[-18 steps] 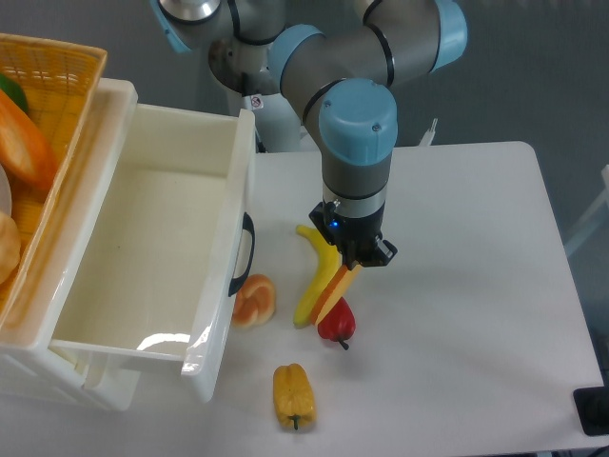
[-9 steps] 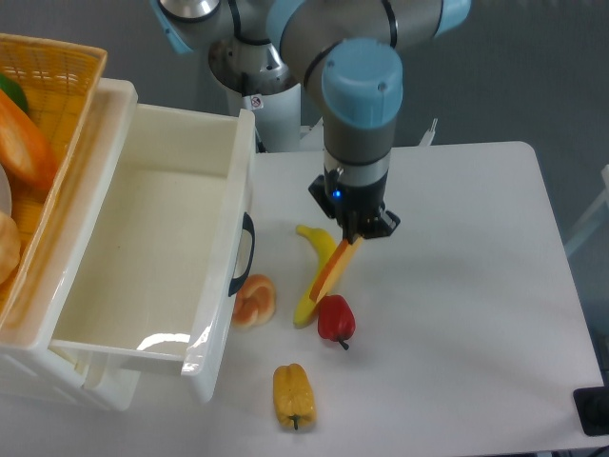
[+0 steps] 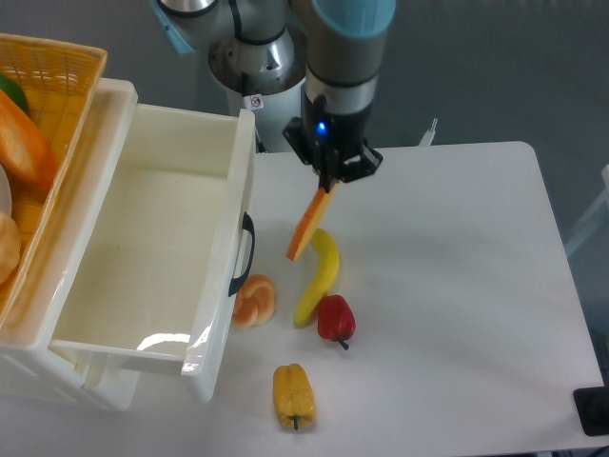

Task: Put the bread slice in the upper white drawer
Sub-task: 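Lift the bread slice up and carry it toward the open white drawer, then move the slice over the drawer and open the gripper to release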

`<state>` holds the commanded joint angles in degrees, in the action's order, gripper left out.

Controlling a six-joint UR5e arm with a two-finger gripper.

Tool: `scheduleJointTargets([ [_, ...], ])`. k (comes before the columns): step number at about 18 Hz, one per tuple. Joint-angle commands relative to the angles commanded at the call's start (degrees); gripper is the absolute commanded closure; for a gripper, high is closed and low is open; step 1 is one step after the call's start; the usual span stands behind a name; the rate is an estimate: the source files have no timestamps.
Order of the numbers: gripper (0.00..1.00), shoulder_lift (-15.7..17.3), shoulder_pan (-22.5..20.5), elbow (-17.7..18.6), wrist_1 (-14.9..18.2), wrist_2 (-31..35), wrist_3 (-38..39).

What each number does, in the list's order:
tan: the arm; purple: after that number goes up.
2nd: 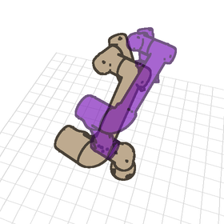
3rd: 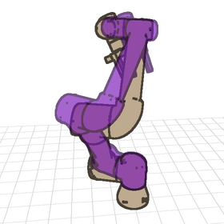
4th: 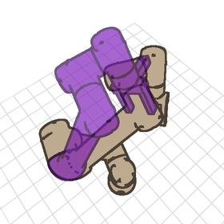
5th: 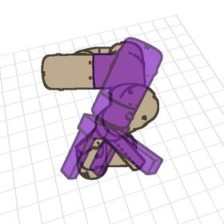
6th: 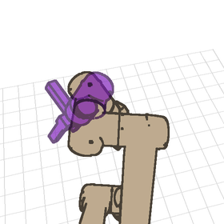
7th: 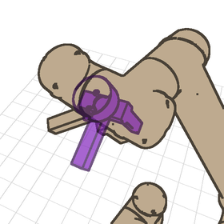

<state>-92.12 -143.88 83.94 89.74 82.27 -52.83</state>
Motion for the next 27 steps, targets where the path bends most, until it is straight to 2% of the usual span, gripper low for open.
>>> scheduleJointTargets([
  [3,0.9,2.02,-0.26,0.0,0.18,-2.11,2.2],
  [8,0.9,5.27,-1.58,-0.09,2.55,-6.06,3.51],
  [15,0.9,8.18,-0.01,0.26,3.16,-12.57,9.49],
  [22,0.9,9.15,3.51,1.4,2.9,-14.24,13.8],
  [27,0.88,7.66,7.02,2.81,1.33,-14.33,16.26],
])
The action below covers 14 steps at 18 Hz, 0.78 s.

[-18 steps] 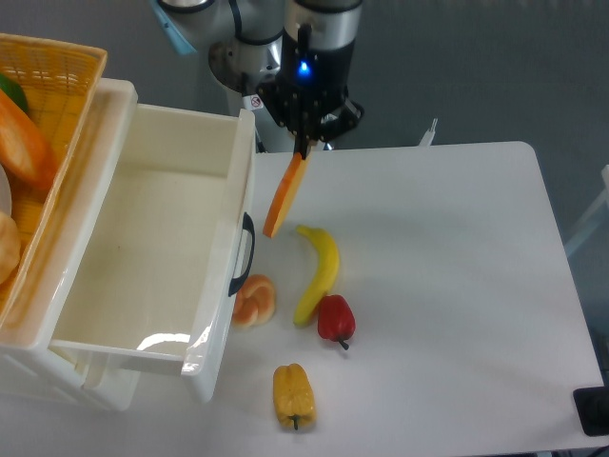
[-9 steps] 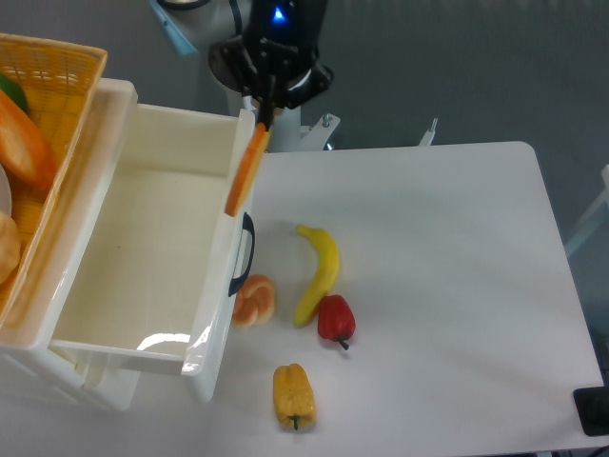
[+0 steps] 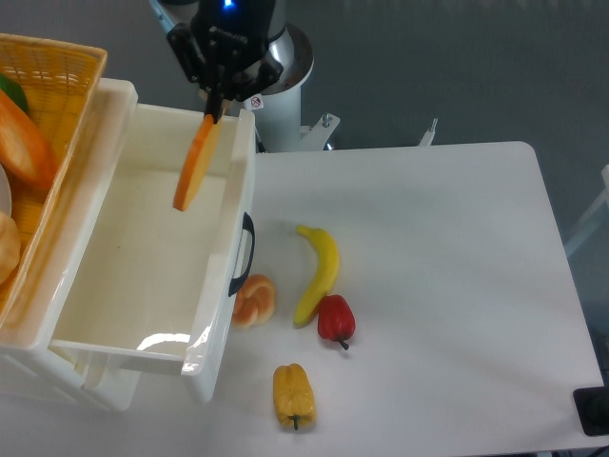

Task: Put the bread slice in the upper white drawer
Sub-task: 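Move the slice over the drawer and open the gripper to release, then raise the open gripper above the drawer as the slice settles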

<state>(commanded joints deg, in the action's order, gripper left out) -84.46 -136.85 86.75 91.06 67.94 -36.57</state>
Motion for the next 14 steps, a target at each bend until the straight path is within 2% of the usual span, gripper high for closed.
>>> scheduleJointTargets([
  [3,0.8,-1.85,2.29,0.44,-0.89,0.09,0.62],
  [4,0.74,-2.11,2.82,0.7,-0.97,0.09,0.62],
  [6,0.7,-2.9,3.78,0.97,-1.85,0.09,0.44],
  [7,0.58,-3.25,3.87,1.06,-2.38,0.09,0.01],
  [9,0.52,-3.69,4.4,0.97,-3.17,0.0,0.0],
  [10,0.43,-3.78,4.58,0.97,-3.52,0.09,-0.17],
  [12,0.36,-4.05,4.67,0.97,-3.78,0.09,-0.08],
  [13,0.25,-4.14,4.67,0.97,-3.96,0.17,-0.17],
  [14,0.19,-4.14,4.67,0.88,-4.05,0.17,-0.17],
])
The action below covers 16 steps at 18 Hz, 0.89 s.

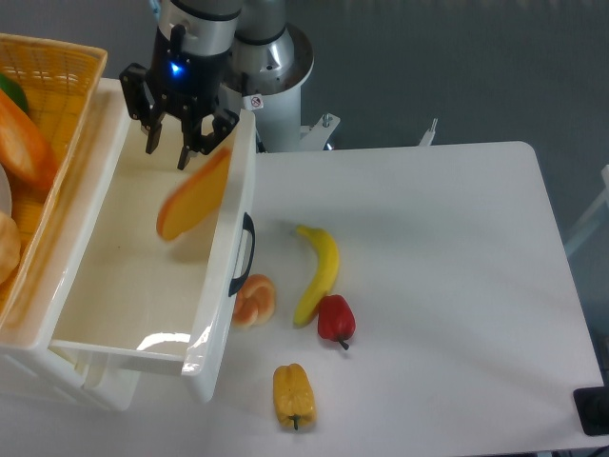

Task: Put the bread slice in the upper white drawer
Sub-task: 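Raise the open gripper above the drawer as the slice settles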

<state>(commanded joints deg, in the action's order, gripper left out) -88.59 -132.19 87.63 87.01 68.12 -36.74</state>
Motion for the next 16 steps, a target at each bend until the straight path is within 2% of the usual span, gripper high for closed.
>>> scheduleJointTargets([
  [3,0.16,0.0,0.0,-0.09,-0.09,0.09,0.0],
  [4,0.08,0.0,-0.09,-0.18,-0.52,0.17,0.0],
  [6,0.02,0.0,-0.35,-0.26,-1.23,0.26,0.0],
  [10,0.0,0.0,-0.88,-0.53,-1.49,2.8,0.0],
  [13,0.0,-0.09,-1.31,-0.35,-4.56,5.62,-0.53],
  [16,0.0,-0.7,-3.51,-0.26,-6.59,7.46,-2.01],
])
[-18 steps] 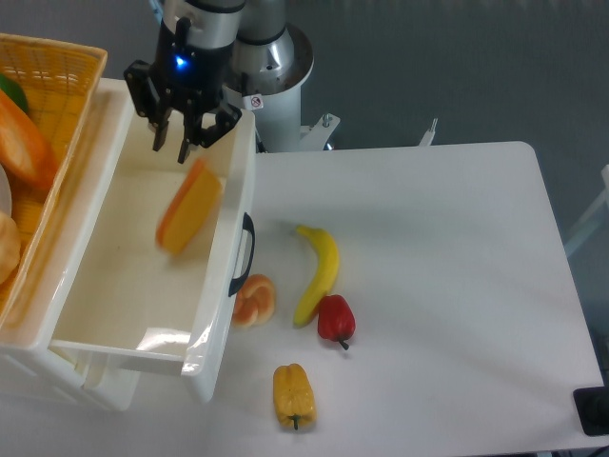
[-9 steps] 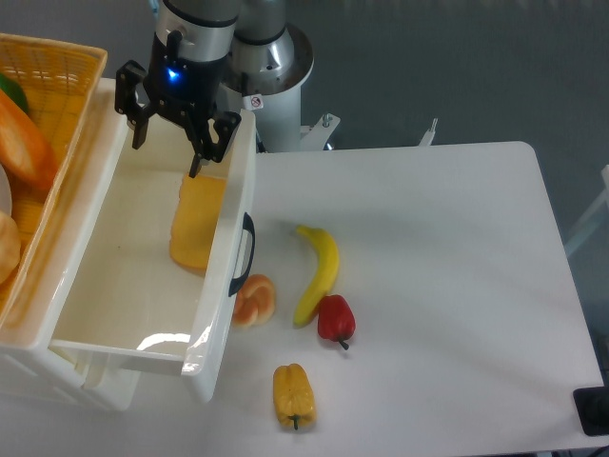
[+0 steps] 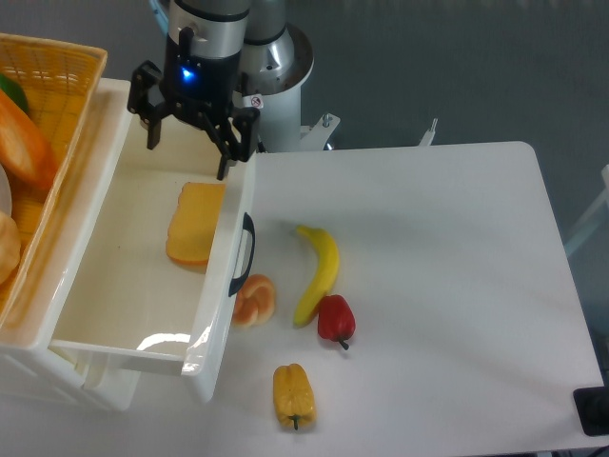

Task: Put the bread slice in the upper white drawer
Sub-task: 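Raise the open gripper above the drawer as the slice settles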

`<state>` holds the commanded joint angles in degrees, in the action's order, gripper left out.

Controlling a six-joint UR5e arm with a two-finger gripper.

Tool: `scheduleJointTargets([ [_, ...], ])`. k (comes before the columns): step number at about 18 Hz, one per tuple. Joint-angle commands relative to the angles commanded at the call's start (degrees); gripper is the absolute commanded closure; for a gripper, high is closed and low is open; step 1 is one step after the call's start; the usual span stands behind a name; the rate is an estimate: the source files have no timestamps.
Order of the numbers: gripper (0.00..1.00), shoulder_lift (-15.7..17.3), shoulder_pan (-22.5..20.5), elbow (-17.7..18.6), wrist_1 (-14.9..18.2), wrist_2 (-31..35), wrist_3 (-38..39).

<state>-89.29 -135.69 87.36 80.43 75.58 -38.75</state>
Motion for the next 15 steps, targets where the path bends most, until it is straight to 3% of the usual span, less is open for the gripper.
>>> scheduleJointTargets([
  [7,0.0,-3.34,-2.12,0.26,-1.15,12.03,-13.97],
  [13,0.0,-5.98,-2.56,-0.26,-1.59,16.44,-14.95],
  [15,0.0,-6.68,-3.52,0.17,-4.03,16.44,-14.95],
])
